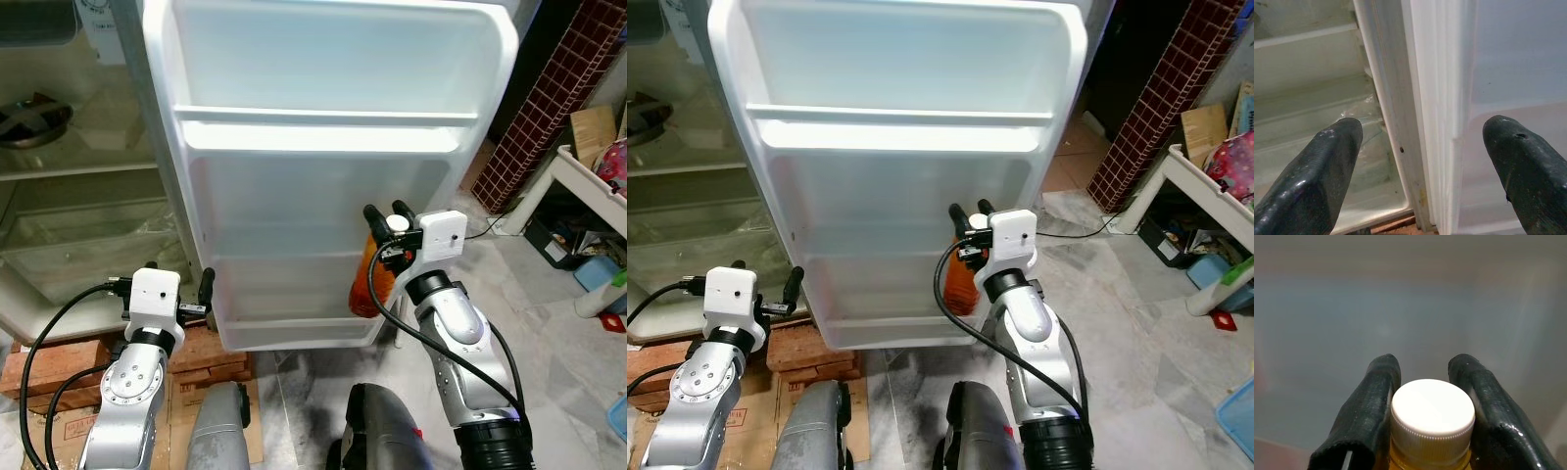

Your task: Restocking fridge

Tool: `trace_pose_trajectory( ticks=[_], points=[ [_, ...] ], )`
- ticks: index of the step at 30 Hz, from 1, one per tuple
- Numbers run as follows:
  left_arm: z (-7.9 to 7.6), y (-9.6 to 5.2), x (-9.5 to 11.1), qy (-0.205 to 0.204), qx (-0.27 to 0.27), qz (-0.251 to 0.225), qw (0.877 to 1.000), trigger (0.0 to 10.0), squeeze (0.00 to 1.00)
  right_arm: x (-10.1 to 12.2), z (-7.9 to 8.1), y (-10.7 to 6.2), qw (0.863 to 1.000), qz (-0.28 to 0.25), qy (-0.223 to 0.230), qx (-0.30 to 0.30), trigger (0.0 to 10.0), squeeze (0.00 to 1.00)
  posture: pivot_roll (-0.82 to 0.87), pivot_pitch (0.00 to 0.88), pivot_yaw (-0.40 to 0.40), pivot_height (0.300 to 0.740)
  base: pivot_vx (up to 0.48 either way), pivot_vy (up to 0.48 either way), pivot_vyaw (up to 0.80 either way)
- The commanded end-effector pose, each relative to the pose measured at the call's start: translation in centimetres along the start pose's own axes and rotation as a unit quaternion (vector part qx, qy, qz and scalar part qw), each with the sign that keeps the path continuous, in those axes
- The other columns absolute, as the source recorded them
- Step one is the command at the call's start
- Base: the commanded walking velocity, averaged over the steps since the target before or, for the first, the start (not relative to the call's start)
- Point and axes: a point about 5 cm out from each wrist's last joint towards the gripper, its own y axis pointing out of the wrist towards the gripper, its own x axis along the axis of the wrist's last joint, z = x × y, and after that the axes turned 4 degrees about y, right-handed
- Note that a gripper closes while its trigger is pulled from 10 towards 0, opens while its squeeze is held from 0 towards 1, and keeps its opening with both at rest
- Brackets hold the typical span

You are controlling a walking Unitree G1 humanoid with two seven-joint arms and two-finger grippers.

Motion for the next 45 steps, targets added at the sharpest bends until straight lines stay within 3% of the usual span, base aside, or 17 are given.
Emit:
trace_pose_trajectory(
  ticks=[1, 16, 20, 26, 29, 39, 45],
  points=[
    [-0.1, 0.0, 0.3, 0.006, 0.003, -0.003, 1.0, 10.0, 0.0, 0.6, -0.3, 0.0, 1.0, -0.016, -0.006, 0.004, 10.0, 0.0, 0.12, 0.0, -0.055, 0.581, 0.0, 0.0, 0.0],
    [0.5, -0.6, 0.3, 0.001, 0.023, 0.006, 1.0, 10.0, 0.0, 0.5, 1.6, 0.9, 0.997, -0.016, -0.029, 0.073, 10.0, 0.0, 0.14, 0.0, -0.061, 0.517, 0.0, 0.0, 0.0],
    [1.5, -0.1, 0.8, 0.011, 0.047, -0.005, 0.999, 10.0, 0.0, 0.7, 2.9, 1.6, 0.991, -0.026, -0.071, 0.112, 10.0, 0.0, 0.13, 0.0, -0.049, 0.517, 0.0, 0.0, 0.0],
    [1.9, 0.4, 1.6, 0.007, 0.031, -0.029, 0.999, 10.0, 0.0, 0.7, 4.2, 2.9, 0.983, -0.042, -0.114, 0.137, 10.0, 0.0, 0.15, 0.0, -0.049, 0.517, 0.0, 0.0, 0.0],
    [1.7, 0.4, 2.1, 0.023, 0.032, -0.045, 0.998, 10.0, 0.0, 1.6, 5.2, 4.2, 0.97, -0.089, -0.159, 0.159, 10.0, 0.0, 0.17, 0.031, -0.052, 0.517, 0.0, 0.0, 0.0],
    [1.6, -1.9, 2.0, 0.011, 0.018, -0.039, 0.999, 10.0, 0.0, 2.1, 4.0, 5.9, 0.963, -0.139, -0.203, 0.11, 10.0, 0.0, 0.21, 0.101, -0.05, 0.517, 0.0, 0.0, 0.0],
    [2.1, -3.5, 2.3, 0.02, 0.016, -0.034, 0.999, 10.0, 0.0, 0.7, 2.8, 6.3, 0.966, -0.124, -0.207, 0.09, 10.0, 0.0, 0.26, 0.154, -0.045, 0.517, 0.0, 0.0, 0.0]
  ],
)
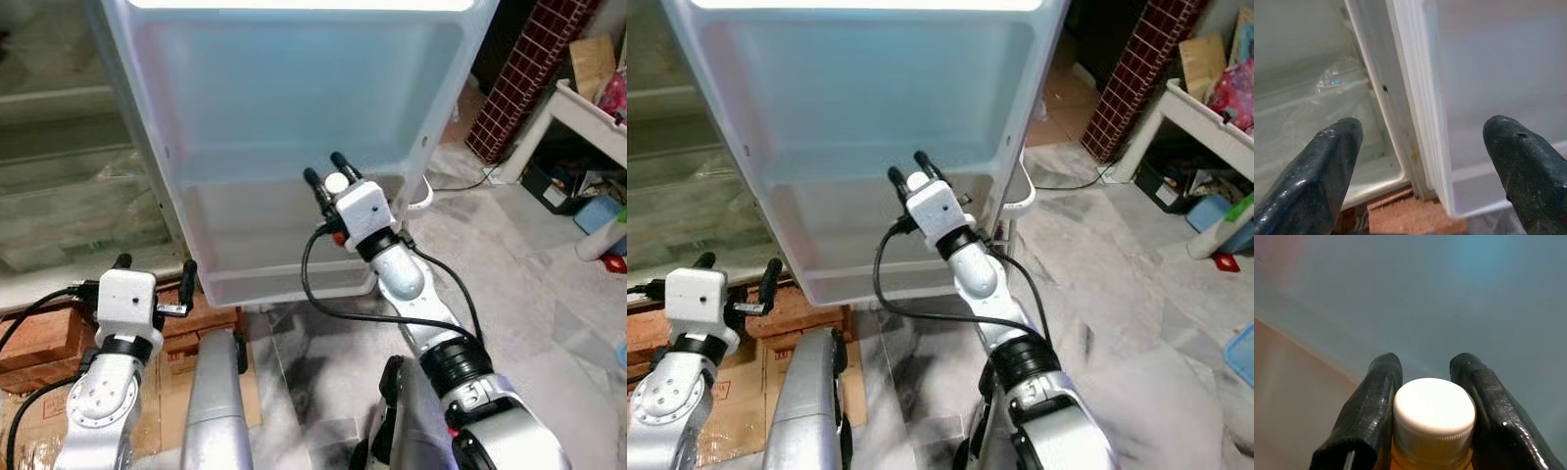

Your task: Restocking fridge

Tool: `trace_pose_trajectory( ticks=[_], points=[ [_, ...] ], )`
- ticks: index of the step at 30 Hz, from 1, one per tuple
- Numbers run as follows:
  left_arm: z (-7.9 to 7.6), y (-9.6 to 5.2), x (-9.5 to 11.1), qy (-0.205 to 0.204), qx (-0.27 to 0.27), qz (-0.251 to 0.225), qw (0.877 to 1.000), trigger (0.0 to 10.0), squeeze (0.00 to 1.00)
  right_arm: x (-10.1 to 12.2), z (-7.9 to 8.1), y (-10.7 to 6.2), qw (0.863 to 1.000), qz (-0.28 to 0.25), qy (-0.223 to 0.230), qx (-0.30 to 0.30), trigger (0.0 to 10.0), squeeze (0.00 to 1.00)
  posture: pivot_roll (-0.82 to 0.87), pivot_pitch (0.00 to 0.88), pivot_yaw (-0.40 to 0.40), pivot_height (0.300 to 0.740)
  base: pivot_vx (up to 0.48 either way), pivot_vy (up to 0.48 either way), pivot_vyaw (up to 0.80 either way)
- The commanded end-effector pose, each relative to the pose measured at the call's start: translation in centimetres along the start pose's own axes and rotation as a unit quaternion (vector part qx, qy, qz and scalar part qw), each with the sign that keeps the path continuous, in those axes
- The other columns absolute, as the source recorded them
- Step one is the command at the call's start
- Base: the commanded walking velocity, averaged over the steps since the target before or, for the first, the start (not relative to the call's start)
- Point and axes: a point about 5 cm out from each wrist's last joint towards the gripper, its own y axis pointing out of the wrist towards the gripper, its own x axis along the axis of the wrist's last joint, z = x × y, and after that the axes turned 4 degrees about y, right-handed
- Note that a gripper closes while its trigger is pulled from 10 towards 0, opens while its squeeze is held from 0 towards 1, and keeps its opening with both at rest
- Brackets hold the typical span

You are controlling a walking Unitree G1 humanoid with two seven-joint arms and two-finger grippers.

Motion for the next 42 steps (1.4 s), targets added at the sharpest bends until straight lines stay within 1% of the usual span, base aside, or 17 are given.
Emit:
trace_pose_trajectory(
  ticks=[1, 4, 11, 13, 16, 19, 20, 22, 24, 26, 28, 30, 31, 33, 37, 41, 42],
  points=[
    [0.1, -0.4, 0.3, 0.002, -0.003, -0.001, 1.0, 10.0, 0.0, 0.0, -0.2, 0.2, 1.0, -0.007, 0.0, -0.007, 10.0, 0.0, 0.26, 0.154, -0.045, 0.517, 0.0, 0.0, 0.0],
    [0.6, -1.8, 0.6, 0.01, -0.007, 0.009, 1.0, 10.0, 0.0, -1.4, 0.0, -0.3, 1.0, 0.012, -0.002, -0.017, 10.0, 0.0, 0.29, 0.184, -0.043, 0.517, 0.0, 0.0, 0.0],
    [0.9, -2.7, 0.9, 0.014, -0.005, 0.015, 1.0, 10.0, 0.0, -2.2, 1.6, -0.5, 1.0, 0.024, 0.001, -0.013, 10.0, 0.0, 0.32, 0.208, -0.047, 0.517, 0.0, 0.0, 0.0],
    [1.1, -3.4, 1.2, 0.015, -0.004, 0.022, 1.0, 10.0, 0.0, -2.1, 2.2, -0.4, 1.0, 0.01, -0.012, -0.014, 10.0, 0.0, 0.34, 0.23, -0.046, 0.517, 0.0, 0.0, 0.0],
    [1.2, -3.8, 1.4, 0.016, -0.004, 0.026, 1.0, 10.0, 0.0, -1.7, 2.4, 0.0, 1.0, -0.006, -0.018, -0.009, 10.0, 0.0, 0.35, 0.237, -0.044, 0.517, 0.0, 0.0, 0.0],
    [1.3, -4.5, 1.6, 0.021, -0.005, 0.03, 0.999, 10.0, 0.0, 0.5, 3.1, 1.6, 0.996, -0.072, -0.05, 0.012, 10.0, 0.0, 0.36, 0.253, -0.043, 0.517, 0.0, 0.0, 0.0],
    [1.3, -4.5, 1.6, 0.021, -0.005, 0.03, 0.999, 10.0, 0.0, 0.5, 3.1, 1.6, 0.996, -0.072, -0.05, 0.012, 10.0, 0.0, 0.36, 0.253, -0.043, 0.517, 0.0, 0.0, 0.0],
    [1.4, -4.7, 1.7, 0.022, -0.006, 0.033, 0.999, 10.0, 0.0, 1.3, 3.6, 2.1, 0.993, -0.098, -0.058, 0.023, 10.0, 0.0, 0.36, 0.258, -0.044, 0.517, 0.0, 0.0, 0.0],
    [1.4, -4.8, 1.7, 0.023, -0.006, 0.037, 0.999, 10.0, 0.0, 1.8, 4.3, 2.3, 0.989, -0.119, -0.08, 0.043, 10.0, 0.0, 0.36, 0.262, -0.043, 0.517, 0.0, 0.0, 0.0],
    [1.4, -4.9, 1.8, 0.023, -0.007, 0.038, 0.999, 10.0, 0.0, 1.8, 4.7, 2.2, 0.987, -0.123, -0.084, 0.053, 10.0, 0.0, 0.37, 0.268, -0.045, 0.517, 0.0, 0.0, 0.0],
    [1.5, -5.2, 1.8, 0.023, -0.008, 0.043, 0.999, 10.0, 0.0, 1.3, 5.4, 1.8, 0.983, -0.123, -0.115, 0.078, 10.0, 0.0, 0.38, 0.278, -0.046, 0.517, 0.0, 0.0, 0.0],
    [1.5, -5.4, 1.8, 0.023, -0.008, 0.046, 0.999, 10.0, 0.0, 0.9, 5.6, 1.5, 0.979, -0.122, -0.138, 0.088, 10.0, 0.0, 0.38, 0.284, -0.046, 0.517, 0.0, 0.0, 0.0],
    [1.6, -5.6, 1.9, 0.023, -0.008, 0.047, 0.999, 10.0, 0.0, 0.7, 5.6, 1.4, 0.975, -0.126, -0.159, 0.094, 10.0, 0.0, 0.39, 0.287, -0.045, 0.517, 0.0, 0.0, 0.0],
    [1.7, -5.8, 1.9, 0.023, -0.008, 0.052, 0.998, 10.0, 0.0, 0.3, 5.6, 1.2, 0.972, -0.117, -0.175, 0.102, 10.0, 0.0, 0.39, 0.292, -0.042, 0.517, 0.0, 0.0, 0.0],
    [1.7, -6.0, 1.9, 0.022, -0.014, 0.058, 0.998, 10.0, 0.0, -1.2, 5.0, 0.6, 0.974, -0.078, -0.193, 0.091, 10.0, 0.0, 0.39, 0.298, -0.042, 0.517, 0.0, 0.0, 0.0],
    [1.7, -6.1, 1.8, 0.021, -0.015, 0.062, 0.998, 10.0, 0.0, -3.0, 4.4, -0.6, 0.976, -0.021, -0.201, 0.081, 10.0, 0.0, 0.39, 0.301, -0.039, 0.517, 0.0, 0.0, 0.0],
    [1.6, -6.1, 1.8, 0.02, -0.017, 0.064, 0.998, 10.0, 0.0, -4.2, 3.8, -1.3, 0.98, 0.026, -0.186, 0.06, 10.0, 0.0, 0.39, 0.302, -0.038, 0.517, 0.0, 0.0, 0.0]
  ],
)
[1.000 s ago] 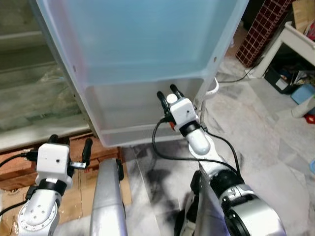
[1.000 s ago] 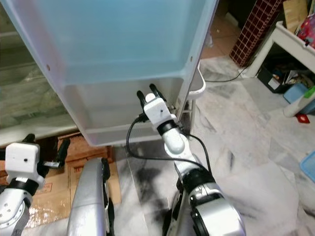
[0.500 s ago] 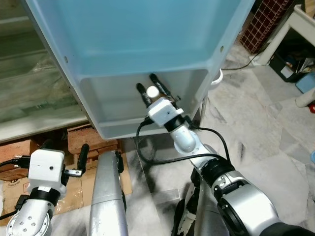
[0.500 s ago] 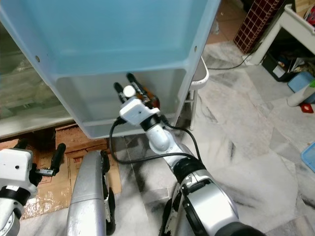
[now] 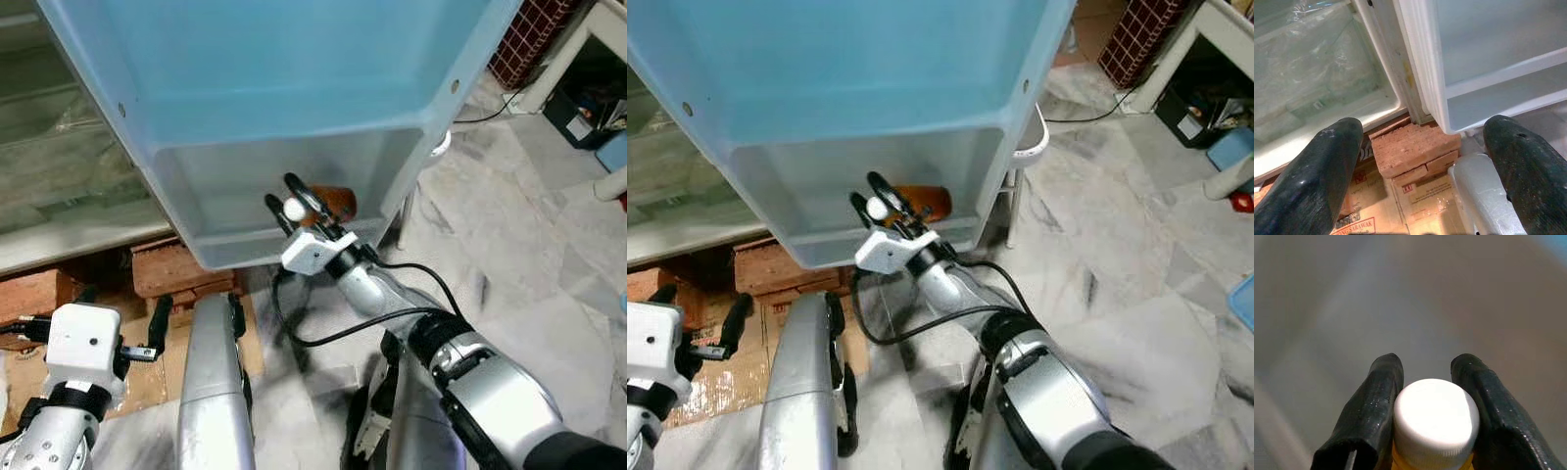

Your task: Restocking fridge

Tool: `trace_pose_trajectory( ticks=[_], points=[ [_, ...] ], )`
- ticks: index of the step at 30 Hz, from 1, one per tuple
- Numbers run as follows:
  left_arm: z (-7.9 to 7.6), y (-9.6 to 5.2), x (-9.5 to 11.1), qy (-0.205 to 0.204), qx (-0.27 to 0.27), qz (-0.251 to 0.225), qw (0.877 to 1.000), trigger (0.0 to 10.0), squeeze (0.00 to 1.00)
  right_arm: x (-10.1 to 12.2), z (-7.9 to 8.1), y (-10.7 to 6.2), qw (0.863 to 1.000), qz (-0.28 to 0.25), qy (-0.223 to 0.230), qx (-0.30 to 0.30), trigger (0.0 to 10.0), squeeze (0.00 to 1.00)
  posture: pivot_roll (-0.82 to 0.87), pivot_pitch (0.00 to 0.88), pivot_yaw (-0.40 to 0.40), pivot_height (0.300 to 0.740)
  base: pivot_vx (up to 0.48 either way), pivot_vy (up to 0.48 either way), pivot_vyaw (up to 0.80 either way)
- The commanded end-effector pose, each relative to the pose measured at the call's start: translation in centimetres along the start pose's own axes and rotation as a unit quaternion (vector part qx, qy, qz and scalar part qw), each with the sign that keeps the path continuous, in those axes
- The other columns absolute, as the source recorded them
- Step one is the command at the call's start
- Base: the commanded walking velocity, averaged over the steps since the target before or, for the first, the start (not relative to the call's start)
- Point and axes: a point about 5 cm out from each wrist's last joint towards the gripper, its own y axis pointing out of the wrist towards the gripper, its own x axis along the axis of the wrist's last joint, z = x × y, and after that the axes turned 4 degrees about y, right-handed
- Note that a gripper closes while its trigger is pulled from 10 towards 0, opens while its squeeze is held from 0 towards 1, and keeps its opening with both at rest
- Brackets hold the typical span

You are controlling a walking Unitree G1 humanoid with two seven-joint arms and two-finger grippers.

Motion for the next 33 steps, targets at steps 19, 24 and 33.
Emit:
trace_pose_trajectory(
  ticks=[19, 24, 33],
  points=[
    [-0.5, 0.8, -0.6, -0.009, -0.013, 0.022, 1.0, 10.0, 0.0, -7.2, -7.7, -3.7, 0.948, 0.267, 0.02, -0.174, 10.0, 0.0, 0.35, 0.273, -0.045, 0.517, 0.0, 0.0, 0.0],
    [-0.6, 1.3, -0.7, -0.01, -0.011, 0.024, 1.0, 10.0, 0.0, -7.4, -8.9, -4.0, 0.944, 0.268, 0.026, -0.189, 10.0, 1.0, 0.34, 0.266, -0.047, 0.517, 0.0, 0.0, 0.0],
    [-0.6, 2.3, -0.8, -0.013, -0.005, 0.019, 1.0, 10.0, 0.0, -6.8, -10.6, -3.6, 0.949, 0.234, -0.006, -0.212, 10.0, 1.0, 0.31, 0.237, -0.054, 0.517, 0.0, 0.0, 0.0]
  ],
)
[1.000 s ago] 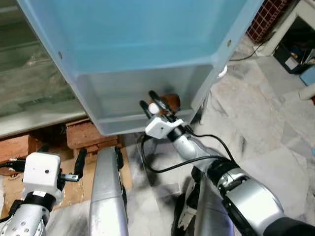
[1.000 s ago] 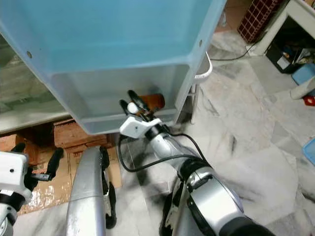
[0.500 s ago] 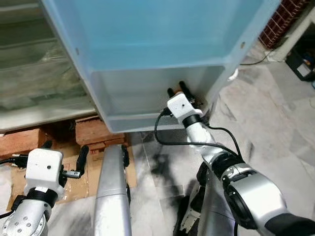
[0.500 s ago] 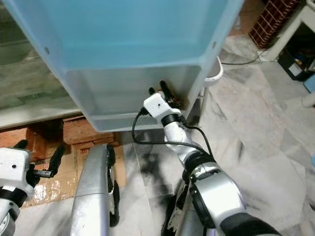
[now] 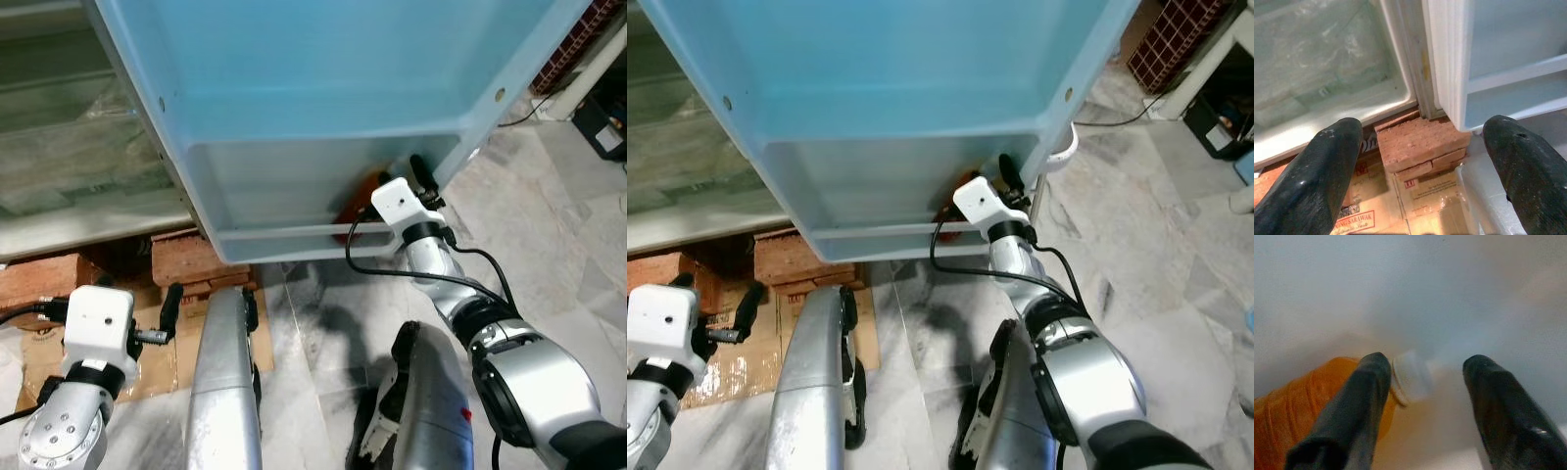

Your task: Restocking fridge

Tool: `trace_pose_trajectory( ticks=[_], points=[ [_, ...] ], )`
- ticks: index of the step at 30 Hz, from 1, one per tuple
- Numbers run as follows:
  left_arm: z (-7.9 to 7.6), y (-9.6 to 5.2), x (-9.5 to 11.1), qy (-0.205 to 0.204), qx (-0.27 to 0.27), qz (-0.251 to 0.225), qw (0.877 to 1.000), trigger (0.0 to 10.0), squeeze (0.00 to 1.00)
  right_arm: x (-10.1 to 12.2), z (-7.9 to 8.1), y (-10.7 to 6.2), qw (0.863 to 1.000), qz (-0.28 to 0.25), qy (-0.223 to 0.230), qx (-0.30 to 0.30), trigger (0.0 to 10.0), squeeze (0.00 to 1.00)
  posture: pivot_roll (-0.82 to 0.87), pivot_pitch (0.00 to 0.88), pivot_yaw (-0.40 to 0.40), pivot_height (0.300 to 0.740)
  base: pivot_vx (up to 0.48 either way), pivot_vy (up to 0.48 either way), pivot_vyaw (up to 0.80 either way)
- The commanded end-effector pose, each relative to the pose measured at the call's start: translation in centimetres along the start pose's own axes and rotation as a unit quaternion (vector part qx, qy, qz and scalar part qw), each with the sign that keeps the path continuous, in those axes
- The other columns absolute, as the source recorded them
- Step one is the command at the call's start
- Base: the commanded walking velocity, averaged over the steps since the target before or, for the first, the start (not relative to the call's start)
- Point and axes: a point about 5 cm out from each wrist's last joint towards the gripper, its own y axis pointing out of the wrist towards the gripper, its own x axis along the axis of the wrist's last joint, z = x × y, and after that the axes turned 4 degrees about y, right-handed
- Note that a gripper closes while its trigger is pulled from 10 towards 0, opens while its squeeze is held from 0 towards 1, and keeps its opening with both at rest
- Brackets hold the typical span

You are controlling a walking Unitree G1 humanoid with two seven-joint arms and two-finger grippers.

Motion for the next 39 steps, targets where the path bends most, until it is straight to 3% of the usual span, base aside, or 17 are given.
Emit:
trace_pose_trajectory(
  ticks=[1, 11, 14, 19, 23, 25, 27, 33, 36, 37, 38, 39],
  points=[
    [-0.1, 0.0, -0.7, 0.0, 0.002, 0.016, 1.0, 10.0, 0.0, -0.7, -2.5, 0.2, 0.999, 0.004, 0.005, -0.045, 10.0, 1.0, 0.31, 0.237, -0.054, 0.517, 0.0, 0.0, 0.0],
    [-0.7, 1.4, -1.0, -0.008, 0.006, 0.006, 1.0, 10.0, 0.0, 0.3, -3.3, -0.3, 0.997, -0.066, 0.039, -0.033, 10.0, 1.0, 0.26, 0.19, -0.075, 0.517, 0.0, 0.0, 0.0],
    [-0.9, 2.1, -1.0, -0.01, 0.013, -0.002, 1.0, 10.0, 0.0, 0.7, -3.7, -0.7, 0.993, -0.09, 0.074, -0.033, 10.0, 1.0, 0.24, 0.155, -0.081, 0.517, 0.0, 0.0, 0.0],
    [-1.2, 3.3, -1.0, -0.011, 0.009, -0.017, 1.0, 10.0, 0.0, 0.6, -3.7, -2.9, 0.988, -0.106, 0.106, -0.027, 10.0, 1.0, 0.21, 0.112, -0.082, 0.517, 0.0, 0.0, 0.0],
    [-1.6, 4.3, -0.7, -0.015, 0.005, -0.028, 0.999, 10.0, 0.0, -0.3, -3.4, -6.0, 0.987, -0.084, 0.135, -0.022, 10.0, 1.0, 0.19, 0.072, -0.081, 0.517, 0.0, 0.0, 0.0],
    [-1.7, 4.4, -0.6, -0.016, 0.005, -0.029, 0.999, 10.0, 0.0, -0.4, -3.3, -6.3, 0.987, -0.08, 0.139, -0.021, 10.0, 1.0, 0.19, 0.072, -0.081, 0.517, 0.0, 0.0, 0.0],
    [-1.9, 5.3, -0.7, -0.016, 0.008, -0.027, 0.999, 10.0, 0.0, -1.0, -2.9, -9.3, 0.981, -0.038, 0.187, -0.021, 10.0, 1.0, 0.17, 0.041, -0.076, 0.517, 0.0, 0.0, 0.0],
    [-2.2, 6.3, -0.8, -0.008, 0.013, -0.037, 0.999, 10.0, 0.0, -0.6, -2.4, -11.9, 0.97, -0.004, 0.241, -0.02, 10.0, 1.0, 0.14, 0.0, -0.065, 0.517, 0.0, 0.0, 0.0],
    [-2.6, 7.2, -0.5, -0.013, 0.007, -0.047, 0.999, 10.0, 0.0, 0.2, -1.8, -13.3, 0.954, 0.005, 0.299, 0.016, 10.0, 1.0, 0.12, 0.0, -0.06, 0.517, 0.0, 0.0, 0.0],
    [-2.6, 7.2, -0.5, -0.013, 0.007, -0.047, 0.999, 10.0, 0.0, 0.2, -1.8, -13.3, 0.954, 0.005, 0.299, 0.016, 10.0, 1.0, 0.12, 0.0, -0.06, 0.517, 0.0, 0.0, 0.0],
    [-2.9, 7.5, -0.4, -0.014, 0.003, -0.052, 0.999, 10.0, 0.0, 0.6, -1.3, -14.0, 0.938, 0.015, 0.34, 0.064, 10.0, 1.0, 0.11, 0.0, -0.061, 0.517, 0.0, 0.0, 0.0],
    [-3.0, 7.6, -0.4, -0.015, 0.002, -0.053, 0.998, 10.0, 0.0, 0.5, -1.1, -14.2, 0.933, 0.019, 0.351, 0.084, 10.0, 1.0, 0.11, 0.0, -0.061, 0.517, 0.0, 0.0, 0.0]
  ],
)
